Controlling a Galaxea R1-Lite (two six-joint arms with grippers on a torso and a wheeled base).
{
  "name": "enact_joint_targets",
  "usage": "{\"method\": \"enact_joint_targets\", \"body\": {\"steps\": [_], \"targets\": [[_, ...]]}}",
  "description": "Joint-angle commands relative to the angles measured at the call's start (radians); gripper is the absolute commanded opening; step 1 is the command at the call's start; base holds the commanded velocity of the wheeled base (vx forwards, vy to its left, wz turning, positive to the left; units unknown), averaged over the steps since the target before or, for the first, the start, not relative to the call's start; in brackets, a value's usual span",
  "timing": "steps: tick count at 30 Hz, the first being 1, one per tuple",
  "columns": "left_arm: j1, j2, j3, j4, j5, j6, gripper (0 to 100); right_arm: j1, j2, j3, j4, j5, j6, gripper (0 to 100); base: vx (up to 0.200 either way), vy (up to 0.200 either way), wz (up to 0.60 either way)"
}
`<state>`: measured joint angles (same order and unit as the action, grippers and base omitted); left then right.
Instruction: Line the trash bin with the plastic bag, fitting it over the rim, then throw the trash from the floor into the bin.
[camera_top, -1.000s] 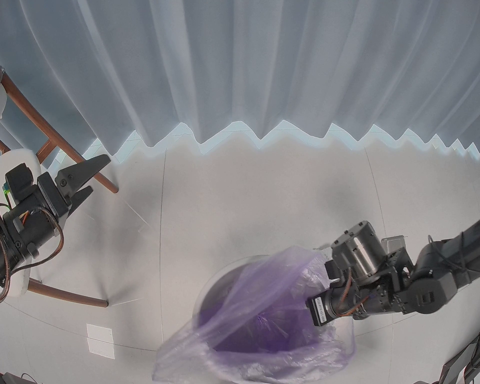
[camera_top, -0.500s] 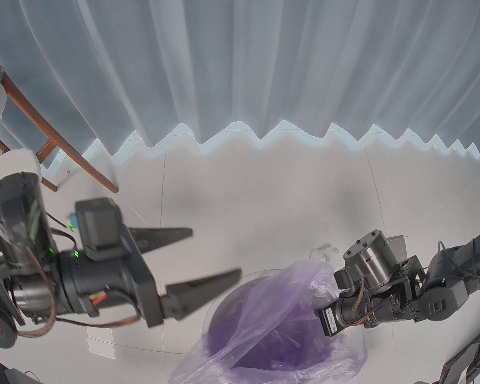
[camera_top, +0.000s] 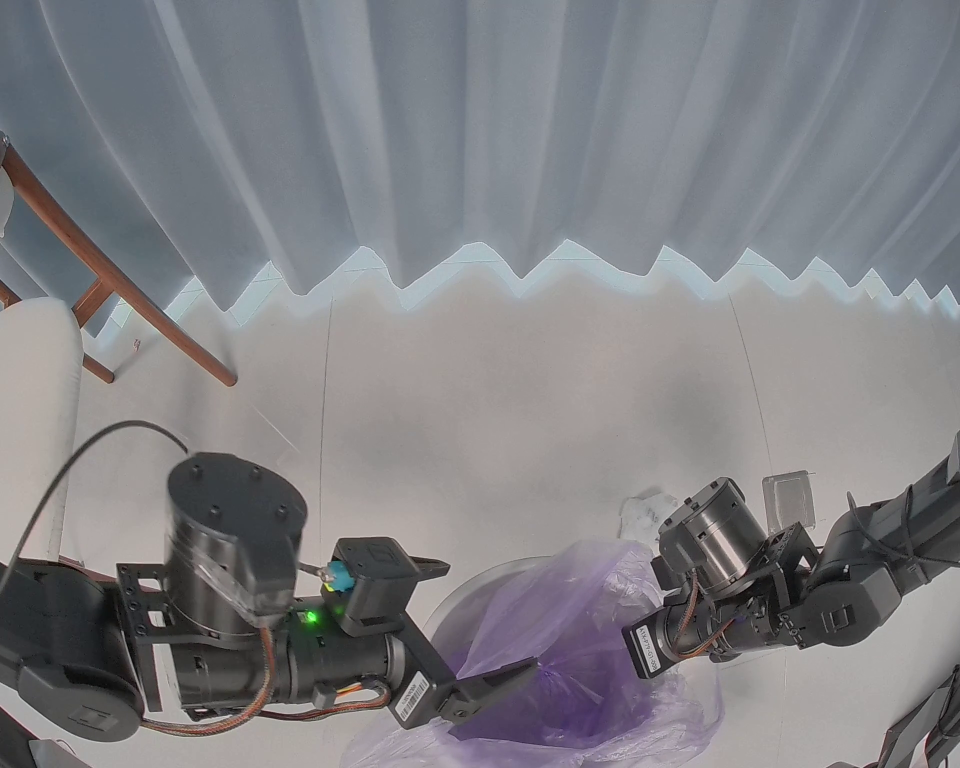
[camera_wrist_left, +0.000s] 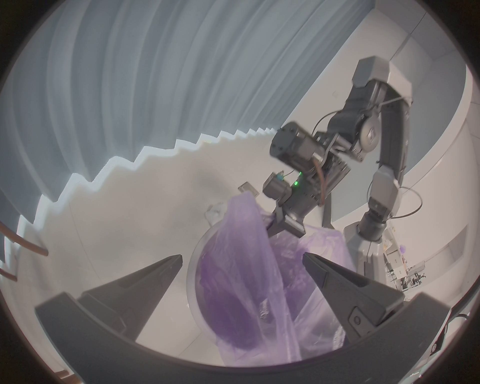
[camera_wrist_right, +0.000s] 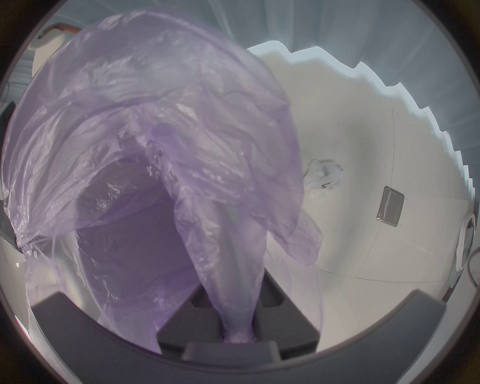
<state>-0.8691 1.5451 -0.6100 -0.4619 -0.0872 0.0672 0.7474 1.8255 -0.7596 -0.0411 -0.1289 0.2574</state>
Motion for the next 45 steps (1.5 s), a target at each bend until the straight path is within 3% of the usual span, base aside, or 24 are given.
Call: {"method": "enact_joint_targets", "body": {"steps": [1, 9, 17, 18, 25, 33, 40, 45], "targets": [[-0.005, 0.061, -0.007, 0.008, 0.023, 0.003, 100, 0.001, 0.014, 0.002, 0.000, -0.003, 0.000, 0, 0.000, 0.000, 0.00], [-0.042, 0.136, -0.036, 0.006, 0.034, 0.002, 100, 0.007, 0.015, 0.000, 0.000, -0.003, 0.003, 0, 0.000, 0.000, 0.00], [-0.013, 0.178, -0.048, 0.003, 0.070, -0.041, 100, 0.012, 0.003, 0.000, -0.002, -0.003, 0.003, 0, 0.000, 0.000, 0.00], [-0.011, 0.182, -0.056, 0.003, 0.086, -0.075, 0, 0.013, -0.008, 0.003, -0.002, -0.003, 0.003, 0, 0.000, 0.000, 0.00], [-0.011, 0.178, -0.172, 0.012, 0.141, -0.242, 0, 0.044, -0.083, 0.060, -0.002, -0.001, -0.001, 0, 0.000, 0.000, 0.00], [0.030, 0.162, -0.218, 0.008, 0.130, -0.340, 0, 0.119, -0.149, 0.112, -0.003, 0.003, -0.004, 0, 0.000, 0.000, 0.00], [0.110, 0.124, -0.188, 0.014, 0.123, -0.429, 0, 0.139, -0.183, 0.117, -0.005, 0.005, -0.001, 0, 0.000, 0.000, 0.00], [0.154, 0.086, -0.128, 0.029, 0.106, -0.434, 0, 0.113, -0.198, 0.115, -0.039, 0.005, 0.003, 0, 0.000, 0.000, 0.00]]}}
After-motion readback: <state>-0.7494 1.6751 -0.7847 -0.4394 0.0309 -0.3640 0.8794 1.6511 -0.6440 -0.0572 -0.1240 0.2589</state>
